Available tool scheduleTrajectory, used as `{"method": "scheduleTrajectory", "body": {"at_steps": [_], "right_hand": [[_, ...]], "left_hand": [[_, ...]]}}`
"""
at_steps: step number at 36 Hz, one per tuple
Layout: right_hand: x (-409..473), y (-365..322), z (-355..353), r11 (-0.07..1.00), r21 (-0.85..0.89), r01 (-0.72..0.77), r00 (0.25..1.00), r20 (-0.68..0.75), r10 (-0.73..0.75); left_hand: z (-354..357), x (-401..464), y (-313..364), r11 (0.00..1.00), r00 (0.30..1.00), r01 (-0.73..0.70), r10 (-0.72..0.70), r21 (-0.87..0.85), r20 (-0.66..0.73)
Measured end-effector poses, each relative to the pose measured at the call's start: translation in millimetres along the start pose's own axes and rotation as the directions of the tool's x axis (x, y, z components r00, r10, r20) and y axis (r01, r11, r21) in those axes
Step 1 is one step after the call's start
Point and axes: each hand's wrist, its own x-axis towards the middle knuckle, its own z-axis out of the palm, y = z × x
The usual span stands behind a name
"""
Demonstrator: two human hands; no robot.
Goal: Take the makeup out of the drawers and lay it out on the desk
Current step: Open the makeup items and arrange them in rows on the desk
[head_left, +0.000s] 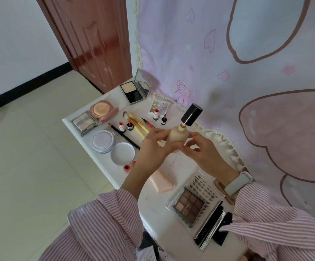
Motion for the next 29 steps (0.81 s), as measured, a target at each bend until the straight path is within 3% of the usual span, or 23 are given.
{"method": "scheduleTrajectory", "body": {"at_steps": [8,12,17,19,22,29], "right_hand": [[3.6,1.2,4.5,1.0,0.015,0.013,1.0,-0.001,-0.013],[8.8,10.9,4.0,0.999,-0.039,0.011,0.997,-0.073,-0.014],[26.4,33.7,-6.7,0.993,-0.111,-0.046,0.976,-0.219,0.021],[36.7,42.0,-8.5,0.99,-0.12,-0.071,0.962,-0.272,0.036],[48.9,48.5,-4.4,0.988,-0.129,-0.083,0.951,-0.307,0.04],[66.1,66.9,13.9,0.99,-0.08,-0.112,0.935,-0.345,0.078]], "left_hand": [[-2.1,-1.2,2.7,1.0,0.997,-0.021,0.02,0.018,0.077],[3.8,-5.7,3.8,1.0,1.0,0.014,-0.014,0.009,0.001],[10.2,-34.0,-8.7,0.969,0.971,-0.05,0.104,0.244,-0.215],[13.4,-51.6,-20.5,0.929,0.949,-0.087,0.186,0.36,-0.253],[16.2,-75.2,-42.5,0.862,0.943,-0.043,0.203,0.505,-0.265],[9.0,-106.4,-84.0,0.806,0.921,0.05,0.192,0.59,-0.34]]}}
